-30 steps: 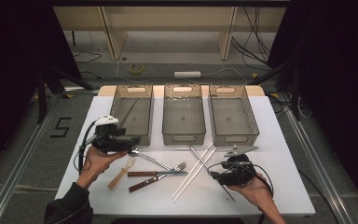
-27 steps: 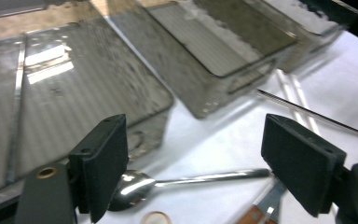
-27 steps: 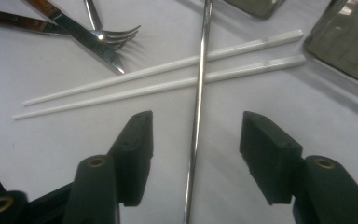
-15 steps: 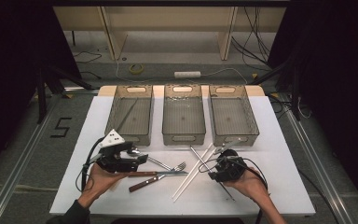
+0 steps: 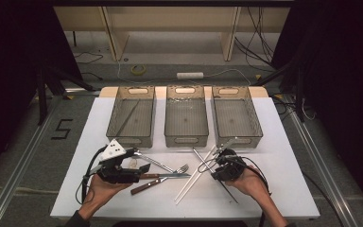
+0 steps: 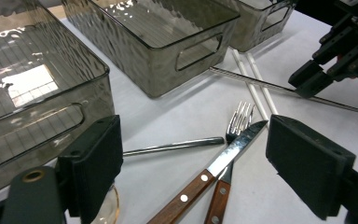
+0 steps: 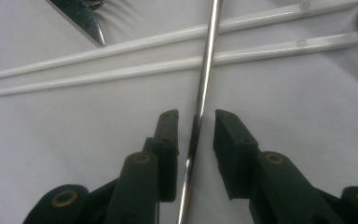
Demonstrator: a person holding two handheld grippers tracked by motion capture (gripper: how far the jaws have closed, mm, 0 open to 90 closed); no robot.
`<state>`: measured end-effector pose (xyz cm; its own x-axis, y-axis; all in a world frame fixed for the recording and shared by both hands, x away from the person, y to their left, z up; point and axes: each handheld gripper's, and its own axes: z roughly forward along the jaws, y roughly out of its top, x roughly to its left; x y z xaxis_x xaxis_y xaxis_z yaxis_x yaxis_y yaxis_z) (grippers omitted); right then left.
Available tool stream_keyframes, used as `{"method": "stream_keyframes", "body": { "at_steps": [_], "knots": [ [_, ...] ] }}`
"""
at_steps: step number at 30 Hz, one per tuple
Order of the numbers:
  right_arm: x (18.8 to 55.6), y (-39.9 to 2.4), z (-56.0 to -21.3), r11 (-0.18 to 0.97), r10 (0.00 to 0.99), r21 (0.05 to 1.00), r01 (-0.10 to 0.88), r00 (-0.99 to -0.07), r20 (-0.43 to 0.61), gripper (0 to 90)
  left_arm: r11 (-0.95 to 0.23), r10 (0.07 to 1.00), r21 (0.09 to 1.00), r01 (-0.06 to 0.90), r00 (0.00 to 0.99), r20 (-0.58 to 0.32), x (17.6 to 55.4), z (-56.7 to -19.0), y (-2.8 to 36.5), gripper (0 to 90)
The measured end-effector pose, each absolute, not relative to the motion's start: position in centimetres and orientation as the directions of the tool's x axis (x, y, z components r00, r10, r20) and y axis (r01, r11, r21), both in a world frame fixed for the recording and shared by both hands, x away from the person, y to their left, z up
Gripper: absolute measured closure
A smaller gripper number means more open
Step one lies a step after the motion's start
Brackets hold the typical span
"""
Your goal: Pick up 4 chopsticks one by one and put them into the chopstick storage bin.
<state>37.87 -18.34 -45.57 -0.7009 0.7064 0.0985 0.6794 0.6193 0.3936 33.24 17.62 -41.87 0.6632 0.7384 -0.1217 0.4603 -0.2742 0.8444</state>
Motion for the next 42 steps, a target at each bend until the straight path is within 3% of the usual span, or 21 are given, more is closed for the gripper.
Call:
{"method": "stream_keyframes", "body": {
  "at_steps": [22,42],
  "knots": [
    [38.5,-17.4,-46.2,0.654,0.697,0.366,0.662,-0.715,0.048,84.6,-0.312,0.716,0.837,0.45,0.691,-0.105,32.4,-42.3,17.0,17.8],
    [38.1,-17.9,-44.5,0.659,0.668,0.415,0.627,-0.741,0.06,86.3,-0.327,0.709,0.831,0.451,0.698,-0.1,32.5,-42.6,16.7,17.8]
  ]
}}
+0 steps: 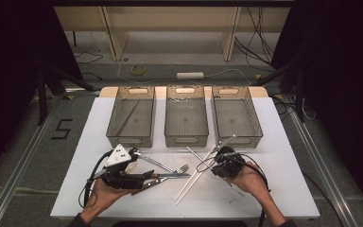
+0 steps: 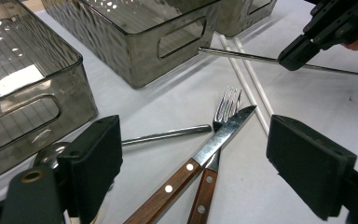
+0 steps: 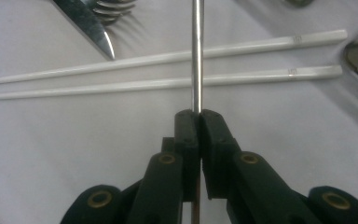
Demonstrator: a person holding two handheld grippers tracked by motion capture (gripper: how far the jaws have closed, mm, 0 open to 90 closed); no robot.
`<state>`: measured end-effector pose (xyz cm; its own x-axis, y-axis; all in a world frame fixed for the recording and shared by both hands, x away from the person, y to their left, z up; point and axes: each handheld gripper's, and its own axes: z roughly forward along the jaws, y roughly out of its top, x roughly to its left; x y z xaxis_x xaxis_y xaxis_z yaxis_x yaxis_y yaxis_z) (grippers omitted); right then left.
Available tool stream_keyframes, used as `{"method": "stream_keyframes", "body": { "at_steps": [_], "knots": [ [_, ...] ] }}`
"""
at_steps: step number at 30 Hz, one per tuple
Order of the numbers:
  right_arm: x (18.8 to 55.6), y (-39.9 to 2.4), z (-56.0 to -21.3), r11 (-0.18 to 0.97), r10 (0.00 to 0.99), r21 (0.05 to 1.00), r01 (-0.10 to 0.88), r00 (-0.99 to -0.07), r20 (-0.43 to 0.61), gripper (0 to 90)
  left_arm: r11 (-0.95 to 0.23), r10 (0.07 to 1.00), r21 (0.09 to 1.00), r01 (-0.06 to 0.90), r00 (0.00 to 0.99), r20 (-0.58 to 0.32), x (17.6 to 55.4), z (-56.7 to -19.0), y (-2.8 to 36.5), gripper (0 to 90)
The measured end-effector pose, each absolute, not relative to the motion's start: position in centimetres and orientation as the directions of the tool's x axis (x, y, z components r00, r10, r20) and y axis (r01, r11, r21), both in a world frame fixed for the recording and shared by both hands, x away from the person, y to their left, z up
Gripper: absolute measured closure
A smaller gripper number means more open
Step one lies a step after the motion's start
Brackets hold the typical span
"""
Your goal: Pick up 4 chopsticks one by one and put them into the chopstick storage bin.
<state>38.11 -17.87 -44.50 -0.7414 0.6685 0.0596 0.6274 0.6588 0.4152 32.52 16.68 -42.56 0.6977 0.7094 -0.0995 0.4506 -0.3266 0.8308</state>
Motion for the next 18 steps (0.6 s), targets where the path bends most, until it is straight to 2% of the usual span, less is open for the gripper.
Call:
{"method": "stream_keyframes", "body": {
  "at_steps": [18],
  "knots": [
    [35.4,-14.8,-42.2,0.761,0.518,0.437,0.48,-0.855,0.037,86.3,-0.386,0.668,0.816,0.43,0.741,-0.075,32.5,-42.9,15.4,17.9]
  ]
}}
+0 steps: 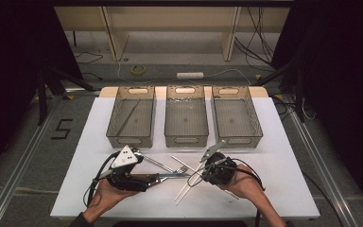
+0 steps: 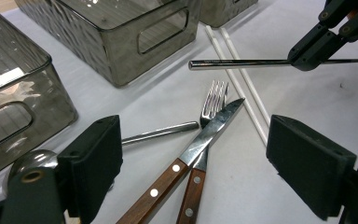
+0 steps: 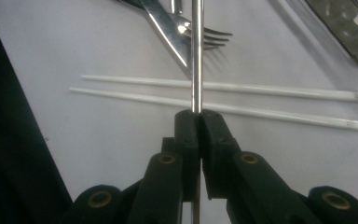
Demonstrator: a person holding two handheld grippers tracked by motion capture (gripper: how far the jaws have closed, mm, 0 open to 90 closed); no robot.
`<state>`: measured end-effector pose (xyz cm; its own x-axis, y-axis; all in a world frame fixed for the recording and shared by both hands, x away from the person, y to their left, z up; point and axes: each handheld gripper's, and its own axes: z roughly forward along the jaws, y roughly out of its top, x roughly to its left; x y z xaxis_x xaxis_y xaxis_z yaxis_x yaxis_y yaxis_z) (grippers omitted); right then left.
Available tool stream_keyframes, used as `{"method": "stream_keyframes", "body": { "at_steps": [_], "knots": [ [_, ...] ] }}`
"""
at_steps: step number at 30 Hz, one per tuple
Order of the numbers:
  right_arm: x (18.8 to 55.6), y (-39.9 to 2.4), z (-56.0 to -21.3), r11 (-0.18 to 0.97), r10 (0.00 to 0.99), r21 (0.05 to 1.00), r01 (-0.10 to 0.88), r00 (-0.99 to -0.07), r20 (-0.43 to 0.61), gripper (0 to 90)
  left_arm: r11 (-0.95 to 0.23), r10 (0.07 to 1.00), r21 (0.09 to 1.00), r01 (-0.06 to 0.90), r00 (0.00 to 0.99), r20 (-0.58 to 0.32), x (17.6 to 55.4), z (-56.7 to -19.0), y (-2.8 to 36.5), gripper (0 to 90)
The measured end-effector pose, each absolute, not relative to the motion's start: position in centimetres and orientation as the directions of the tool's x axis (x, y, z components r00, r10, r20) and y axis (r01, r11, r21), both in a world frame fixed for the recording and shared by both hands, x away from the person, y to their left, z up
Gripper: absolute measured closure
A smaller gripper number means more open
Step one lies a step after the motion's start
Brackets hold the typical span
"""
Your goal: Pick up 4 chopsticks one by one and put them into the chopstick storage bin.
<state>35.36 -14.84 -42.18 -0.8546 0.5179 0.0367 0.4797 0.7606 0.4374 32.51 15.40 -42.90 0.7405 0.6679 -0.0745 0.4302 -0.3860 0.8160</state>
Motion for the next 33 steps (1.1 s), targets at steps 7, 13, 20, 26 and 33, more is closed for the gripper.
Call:
{"method": "stream_keyframes", "body": {
  "at_steps": [7,13,20,26,33],
  "knots": [
    [34.5,-13.6,-42.2,0.798,0.453,0.435,0.417,-0.891,0.024,86.3,-0.415,0.653,0.81,0.415,0.755,-0.052,32.4,-43.0,14.9,18.1],
    [33.7,-12.6,-42.2,0.822,0.401,0.427,0.375,-0.915,0.031,86.3,-0.477,0.603,0.784,0.397,0.797,-0.037,32.2,-43.3,13.8,18.4],
    [33.1,-11.7,-42.3,0.85,0.337,0.422,0.316,-0.941,0.026,86.3,-0.567,0.547,0.737,0.369,0.837,0.002,31.9,-44.0,12.4,20.0],
    [32.6,-11.2,-42.3,0.863,0.304,0.413,0.29,-0.952,0.034,86.3,-0.627,0.495,0.705,0.332,0.868,0.032,31.6,-44.2,11.7,25.0],
    [32.2,-10.8,-42.3,0.872,0.277,0.412,0.266,-0.96,0.034,86.3,-0.684,0.438,0.672,0.284,0.897,0.067,31.2,-44.3,11.1,34.3]
  ]
}}
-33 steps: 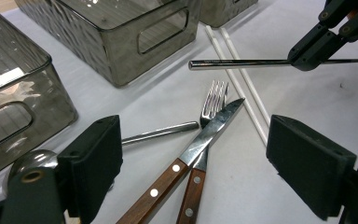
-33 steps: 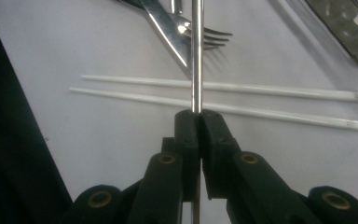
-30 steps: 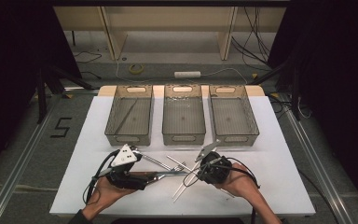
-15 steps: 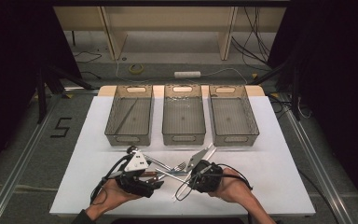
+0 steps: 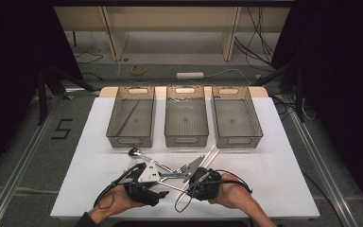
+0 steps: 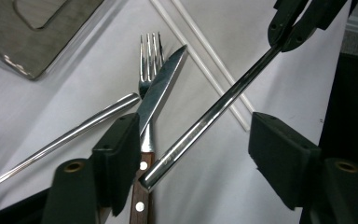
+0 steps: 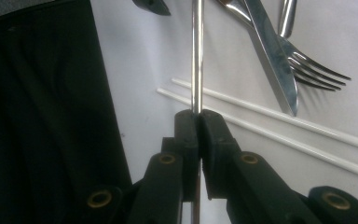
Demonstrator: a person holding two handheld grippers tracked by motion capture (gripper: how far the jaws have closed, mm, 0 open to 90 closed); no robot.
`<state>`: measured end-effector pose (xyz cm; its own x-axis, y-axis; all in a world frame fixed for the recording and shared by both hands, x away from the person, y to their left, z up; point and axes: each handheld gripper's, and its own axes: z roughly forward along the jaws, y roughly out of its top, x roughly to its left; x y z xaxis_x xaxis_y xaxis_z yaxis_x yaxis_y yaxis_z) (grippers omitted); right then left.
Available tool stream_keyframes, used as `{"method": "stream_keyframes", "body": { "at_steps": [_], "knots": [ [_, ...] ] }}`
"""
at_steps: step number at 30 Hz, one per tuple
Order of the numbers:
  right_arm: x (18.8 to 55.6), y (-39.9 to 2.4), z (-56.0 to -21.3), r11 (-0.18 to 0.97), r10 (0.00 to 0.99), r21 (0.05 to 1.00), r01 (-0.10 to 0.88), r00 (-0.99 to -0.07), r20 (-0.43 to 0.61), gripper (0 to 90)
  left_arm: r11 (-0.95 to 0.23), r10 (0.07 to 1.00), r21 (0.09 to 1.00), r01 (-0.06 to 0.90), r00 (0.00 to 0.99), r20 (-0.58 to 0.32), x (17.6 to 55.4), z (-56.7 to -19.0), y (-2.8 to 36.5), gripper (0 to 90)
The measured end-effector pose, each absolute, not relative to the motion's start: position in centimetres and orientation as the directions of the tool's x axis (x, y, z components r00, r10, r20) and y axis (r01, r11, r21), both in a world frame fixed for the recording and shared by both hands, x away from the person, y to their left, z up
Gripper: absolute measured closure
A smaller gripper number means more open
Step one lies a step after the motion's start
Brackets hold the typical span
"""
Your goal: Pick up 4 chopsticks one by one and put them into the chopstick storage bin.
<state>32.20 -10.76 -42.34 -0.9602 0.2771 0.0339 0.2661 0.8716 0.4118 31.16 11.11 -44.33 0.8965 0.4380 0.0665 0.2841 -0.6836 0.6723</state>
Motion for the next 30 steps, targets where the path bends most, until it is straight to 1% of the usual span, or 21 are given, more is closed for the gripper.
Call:
{"method": "stream_keyframes", "body": {
  "at_steps": [7,21,22,25,30],
  "knots": [
    [31.9,-10.5,-42.3,0.88,0.238,0.418,0.227,-0.971,0.026,86.3,-0.717,0.387,0.654,0.242,0.918,0.084,30.7,-44.4,10.8,43.5],
    [31.6,-10.2,-42.2,0.893,0.195,0.406,0.193,-0.98,0.037,86.3,-0.755,0.318,0.631,0.178,0.941,0.116,30.1,-44.4,10.4,61.2],
    [31.6,-10.2,-42.2,0.897,0.182,0.404,0.179,-0.983,0.031,86.3,-0.756,0.316,0.63,0.177,0.942,0.114,30.1,-44.4,10.4,62.4],
    [31.4,-10.2,-42.2,0.897,0.183,0.402,0.183,-0.982,0.04,86.3,-0.769,0.294,0.618,0.162,0.949,0.116,30.0,-44.4,10.4,65.1],
    [31.4,-10.3,-42.2,0.9,0.157,0.407,0.159,-0.987,0.039,86.3,-0.787,0.253,0.602,0.135,0.961,0.115,29.9,-44.5,10.3,69.9]
  ]
}}
